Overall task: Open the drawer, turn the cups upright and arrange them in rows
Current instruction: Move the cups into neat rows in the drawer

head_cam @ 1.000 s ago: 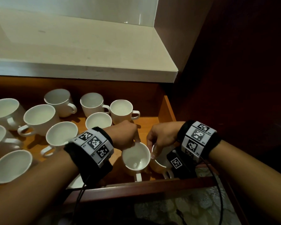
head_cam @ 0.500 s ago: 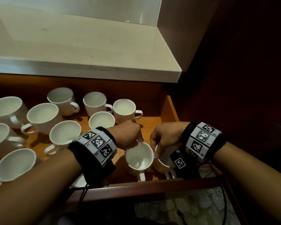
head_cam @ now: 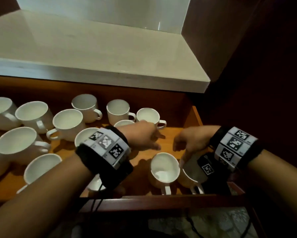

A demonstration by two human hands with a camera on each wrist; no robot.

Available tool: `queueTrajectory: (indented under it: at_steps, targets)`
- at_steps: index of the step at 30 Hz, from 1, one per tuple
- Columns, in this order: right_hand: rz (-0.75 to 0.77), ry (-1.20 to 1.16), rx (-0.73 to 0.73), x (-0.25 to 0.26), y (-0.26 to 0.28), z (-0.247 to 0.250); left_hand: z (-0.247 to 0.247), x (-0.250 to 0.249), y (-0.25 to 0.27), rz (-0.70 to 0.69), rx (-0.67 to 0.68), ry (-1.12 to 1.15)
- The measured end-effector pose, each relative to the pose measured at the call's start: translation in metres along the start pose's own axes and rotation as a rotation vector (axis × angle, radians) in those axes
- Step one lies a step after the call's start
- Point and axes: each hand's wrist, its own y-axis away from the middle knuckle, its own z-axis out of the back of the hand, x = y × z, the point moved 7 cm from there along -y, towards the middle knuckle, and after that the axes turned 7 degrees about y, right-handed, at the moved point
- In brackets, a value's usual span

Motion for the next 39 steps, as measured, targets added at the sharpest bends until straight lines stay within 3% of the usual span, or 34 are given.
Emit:
queueTrajectory:
  at_steps: [3, 6, 9, 11, 16, 21, 25, 28, 34, 39]
  targets:
    - [0.013, -0.023, -0.151, 0.012, 0.010, 0.034, 0.039, 0.030, 0.033, 0.074, -0.080, 0.087]
    - [0.093, -0.043, -0.214, 0.048, 0.008, 0.052, 0.029, 0.062, 0.056, 0.188, 0.102, -0.063]
    - [0.167, -0.004, -0.137, 0.093, -0.010, 0.043, -0.003, 0.079, 0.068, 0.235, 0.335, -0.135]
    - [0.174, 0.008, -0.107, 0.109, -0.020, 0.036, -0.013, 0.081, 0.069, 0.206, 0.386, -0.234]
    - [0.120, -0.006, -0.069, 0.104, -0.028, 0.024, -0.017, 0.068, 0.062, 0.021, 0.297, -0.414]
    - [0.057, -0.037, -0.010, 0.086, -0.029, 0.015, -0.016, 0.053, 0.048, -0.106, 0.151, -0.355]
    - [0.071, -0.119, -0.003, 0.081, -0.029, 0.006, -0.021, 0.041, 0.031, -0.186, 0.045, -0.158]
    - [0.081, -0.184, -0.032, 0.077, -0.026, 0.001, -0.023, 0.036, 0.025, -0.176, 0.018, -0.077]
    - [0.118, -0.270, -0.017, 0.075, -0.023, -0.001, -0.026, 0.057, 0.026, -0.030, 0.010, -0.158]
    - [0.156, -0.248, -0.033, 0.078, -0.026, 0.001, -0.027, 0.052, 0.022, -0.027, -0.033, -0.161]
